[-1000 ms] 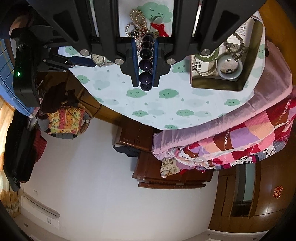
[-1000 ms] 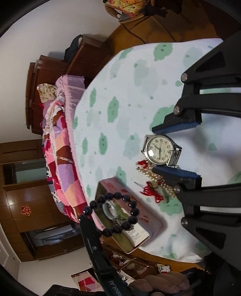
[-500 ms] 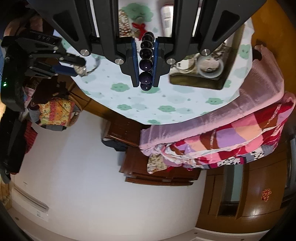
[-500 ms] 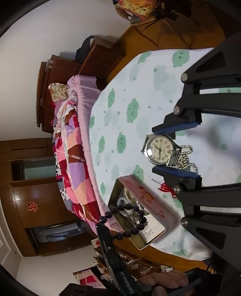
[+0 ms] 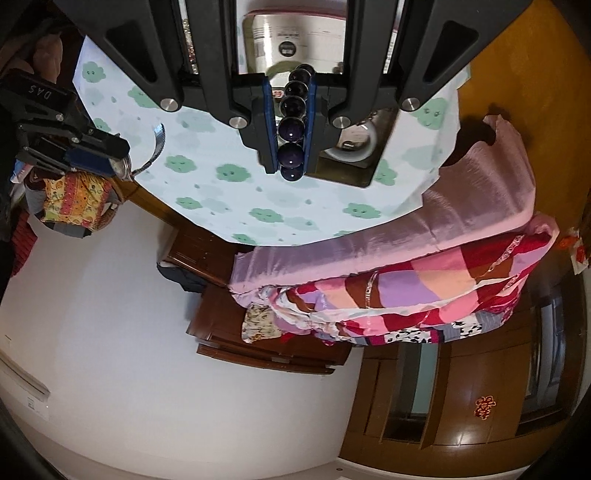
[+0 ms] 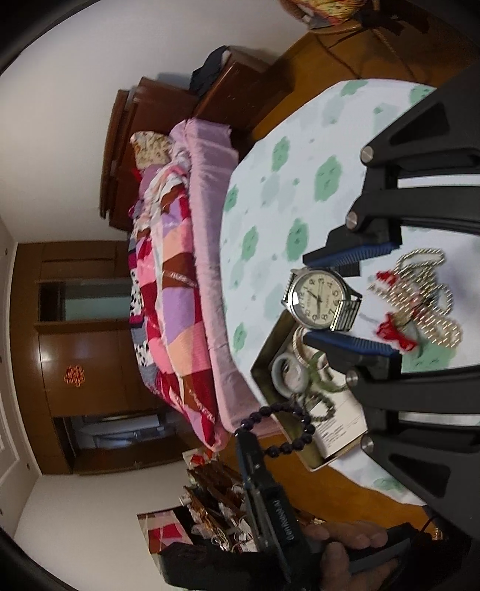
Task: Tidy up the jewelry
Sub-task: 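Carry the watch and blue bracelet over the tin with both tools, then lower the watch and blue bracelet into the tin and open both tools, then move both tools to the pile and grasp the red tassel with the left tool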
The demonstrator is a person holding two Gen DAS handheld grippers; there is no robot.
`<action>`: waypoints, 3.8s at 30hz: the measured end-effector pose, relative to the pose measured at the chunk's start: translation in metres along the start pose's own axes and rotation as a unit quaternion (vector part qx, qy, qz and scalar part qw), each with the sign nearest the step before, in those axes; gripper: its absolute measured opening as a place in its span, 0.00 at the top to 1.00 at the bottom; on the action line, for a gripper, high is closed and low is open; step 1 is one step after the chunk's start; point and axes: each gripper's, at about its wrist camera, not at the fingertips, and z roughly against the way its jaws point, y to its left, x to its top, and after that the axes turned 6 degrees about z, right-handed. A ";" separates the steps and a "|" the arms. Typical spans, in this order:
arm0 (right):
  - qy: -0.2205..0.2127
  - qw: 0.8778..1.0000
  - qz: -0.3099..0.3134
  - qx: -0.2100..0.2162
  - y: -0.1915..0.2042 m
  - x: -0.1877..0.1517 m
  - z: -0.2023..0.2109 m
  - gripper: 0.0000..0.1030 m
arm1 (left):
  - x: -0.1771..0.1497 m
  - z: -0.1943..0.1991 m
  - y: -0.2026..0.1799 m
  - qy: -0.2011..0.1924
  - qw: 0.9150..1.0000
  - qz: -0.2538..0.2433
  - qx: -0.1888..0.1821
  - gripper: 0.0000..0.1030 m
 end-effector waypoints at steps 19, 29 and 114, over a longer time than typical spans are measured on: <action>0.004 0.997 0.032 0.076 0.057 0.020 -0.059 0.63 | -0.008 -0.018 0.032 0.029 0.999 0.017 0.032 0.88; 0.021 0.996 0.037 0.083 0.070 0.008 -0.081 0.63 | -0.017 -0.031 0.035 0.051 0.998 0.016 0.040 0.88; 0.098 0.993 -0.057 -0.026 -0.030 -0.070 -0.051 0.36 | -0.035 -0.049 0.025 0.069 0.996 0.007 0.052 0.37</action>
